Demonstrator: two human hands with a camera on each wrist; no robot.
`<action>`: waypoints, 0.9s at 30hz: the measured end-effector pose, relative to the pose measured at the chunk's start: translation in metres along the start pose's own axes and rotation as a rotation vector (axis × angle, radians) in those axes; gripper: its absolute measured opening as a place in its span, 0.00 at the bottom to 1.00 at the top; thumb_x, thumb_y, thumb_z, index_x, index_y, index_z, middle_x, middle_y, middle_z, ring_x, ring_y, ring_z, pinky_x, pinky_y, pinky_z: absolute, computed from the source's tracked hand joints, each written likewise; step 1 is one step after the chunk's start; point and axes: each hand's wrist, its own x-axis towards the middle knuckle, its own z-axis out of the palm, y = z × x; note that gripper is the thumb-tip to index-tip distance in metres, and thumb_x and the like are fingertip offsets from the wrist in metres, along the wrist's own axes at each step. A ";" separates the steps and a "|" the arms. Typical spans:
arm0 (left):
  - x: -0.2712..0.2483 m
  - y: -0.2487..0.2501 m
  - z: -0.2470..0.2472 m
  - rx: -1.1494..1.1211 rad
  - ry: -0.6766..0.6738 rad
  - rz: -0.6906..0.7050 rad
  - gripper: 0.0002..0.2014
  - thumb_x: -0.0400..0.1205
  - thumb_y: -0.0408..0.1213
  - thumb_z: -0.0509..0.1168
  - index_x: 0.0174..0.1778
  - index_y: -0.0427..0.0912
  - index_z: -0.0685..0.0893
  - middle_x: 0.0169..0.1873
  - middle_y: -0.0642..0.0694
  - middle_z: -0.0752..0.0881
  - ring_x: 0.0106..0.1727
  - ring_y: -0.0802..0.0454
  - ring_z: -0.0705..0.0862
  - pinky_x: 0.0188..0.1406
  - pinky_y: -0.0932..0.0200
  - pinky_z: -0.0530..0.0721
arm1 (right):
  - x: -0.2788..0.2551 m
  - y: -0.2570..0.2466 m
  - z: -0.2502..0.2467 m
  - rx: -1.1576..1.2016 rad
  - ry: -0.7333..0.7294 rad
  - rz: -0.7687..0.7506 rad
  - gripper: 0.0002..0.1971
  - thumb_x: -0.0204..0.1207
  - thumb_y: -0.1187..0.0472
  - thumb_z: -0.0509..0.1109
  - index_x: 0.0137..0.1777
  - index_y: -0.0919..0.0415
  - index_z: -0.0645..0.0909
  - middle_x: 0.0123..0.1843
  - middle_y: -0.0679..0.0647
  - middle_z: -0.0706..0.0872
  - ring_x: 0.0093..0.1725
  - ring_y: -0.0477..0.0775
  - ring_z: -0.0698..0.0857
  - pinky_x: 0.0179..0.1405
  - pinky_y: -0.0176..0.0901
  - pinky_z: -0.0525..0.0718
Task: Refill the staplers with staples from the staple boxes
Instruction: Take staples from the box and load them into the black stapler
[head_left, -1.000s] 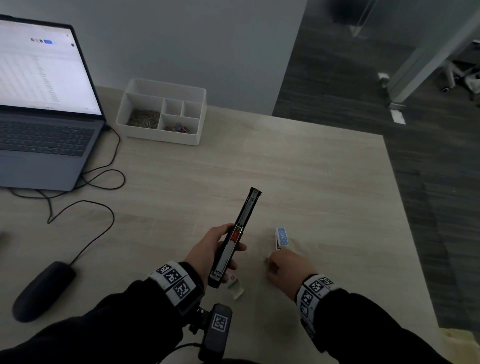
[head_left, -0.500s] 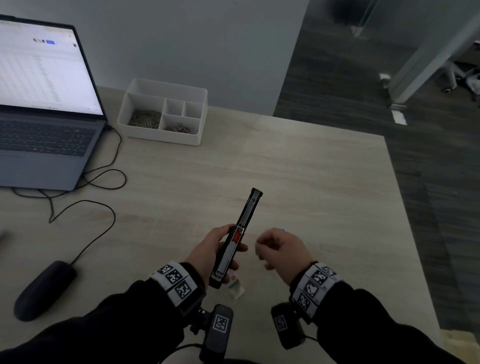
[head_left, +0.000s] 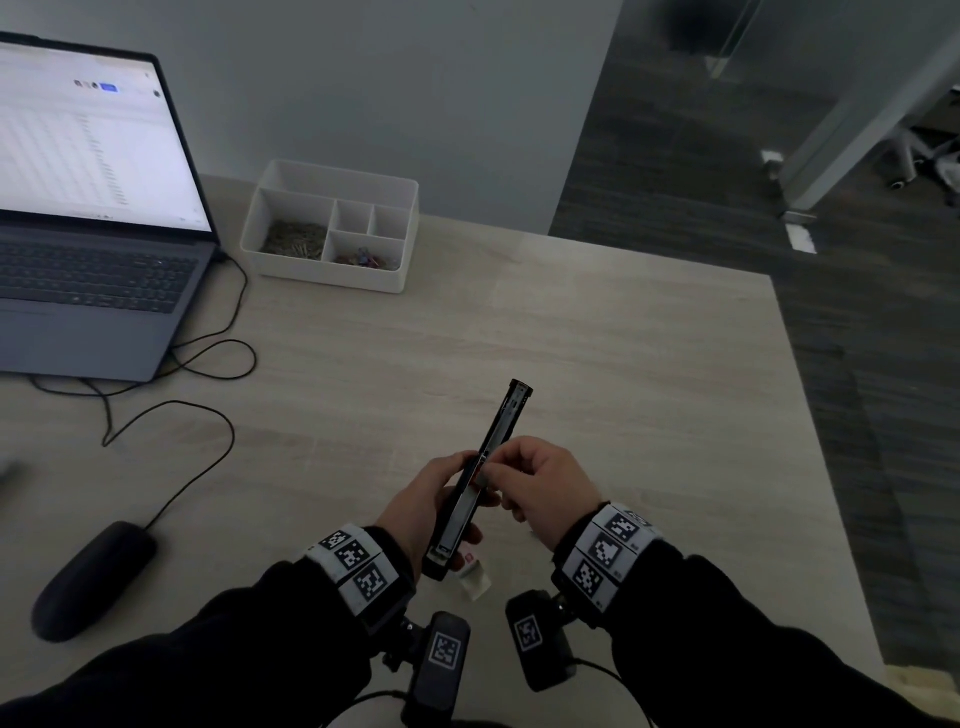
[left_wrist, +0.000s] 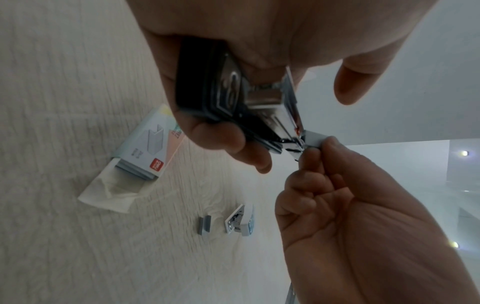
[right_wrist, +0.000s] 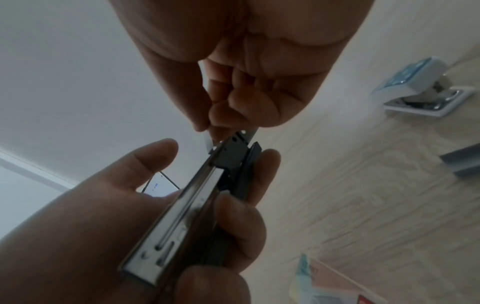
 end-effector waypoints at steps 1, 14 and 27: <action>0.000 0.000 0.000 -0.002 0.002 0.003 0.22 0.81 0.57 0.59 0.52 0.46 0.91 0.57 0.36 0.90 0.32 0.46 0.82 0.26 0.58 0.78 | 0.000 0.001 0.000 -0.012 0.002 0.003 0.04 0.76 0.65 0.73 0.40 0.58 0.85 0.21 0.44 0.84 0.21 0.41 0.79 0.22 0.35 0.77; -0.002 0.000 0.001 0.005 0.011 0.019 0.17 0.81 0.56 0.59 0.52 0.53 0.90 0.57 0.34 0.90 0.32 0.45 0.82 0.27 0.58 0.78 | 0.001 0.002 0.002 -0.066 0.001 -0.016 0.07 0.76 0.66 0.72 0.38 0.54 0.84 0.23 0.44 0.84 0.19 0.36 0.78 0.21 0.28 0.75; 0.001 0.002 0.000 0.025 0.011 0.045 0.21 0.81 0.56 0.59 0.58 0.47 0.89 0.30 0.44 0.84 0.30 0.47 0.83 0.27 0.58 0.77 | -0.006 0.004 0.006 -0.448 -0.090 -0.209 0.04 0.75 0.56 0.70 0.42 0.50 0.86 0.36 0.48 0.88 0.34 0.44 0.83 0.38 0.45 0.87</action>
